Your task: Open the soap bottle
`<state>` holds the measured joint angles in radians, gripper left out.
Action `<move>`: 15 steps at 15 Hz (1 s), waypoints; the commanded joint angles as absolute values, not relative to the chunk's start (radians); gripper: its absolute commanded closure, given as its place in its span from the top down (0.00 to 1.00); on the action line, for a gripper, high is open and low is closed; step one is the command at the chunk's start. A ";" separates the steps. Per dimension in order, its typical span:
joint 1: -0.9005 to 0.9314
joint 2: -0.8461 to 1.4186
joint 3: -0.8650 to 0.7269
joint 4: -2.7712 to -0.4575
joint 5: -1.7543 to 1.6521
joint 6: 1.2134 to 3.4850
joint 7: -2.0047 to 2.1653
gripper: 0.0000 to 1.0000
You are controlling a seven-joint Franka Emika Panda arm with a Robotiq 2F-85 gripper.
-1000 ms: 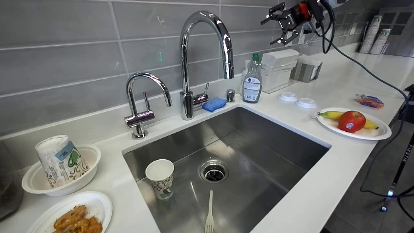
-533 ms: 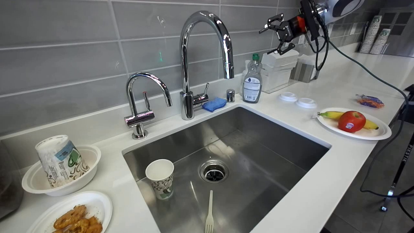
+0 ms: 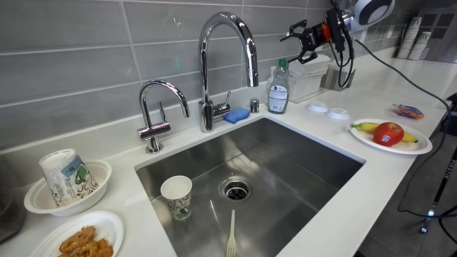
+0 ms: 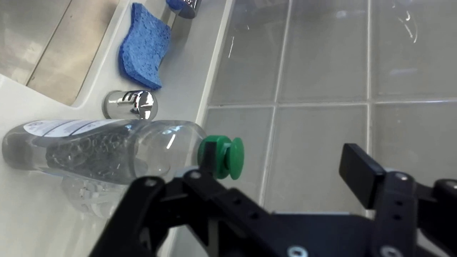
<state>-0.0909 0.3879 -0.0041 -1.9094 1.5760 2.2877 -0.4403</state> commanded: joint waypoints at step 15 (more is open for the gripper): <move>-0.064 0.369 -0.025 -1.908 1.590 2.301 -0.501 0.26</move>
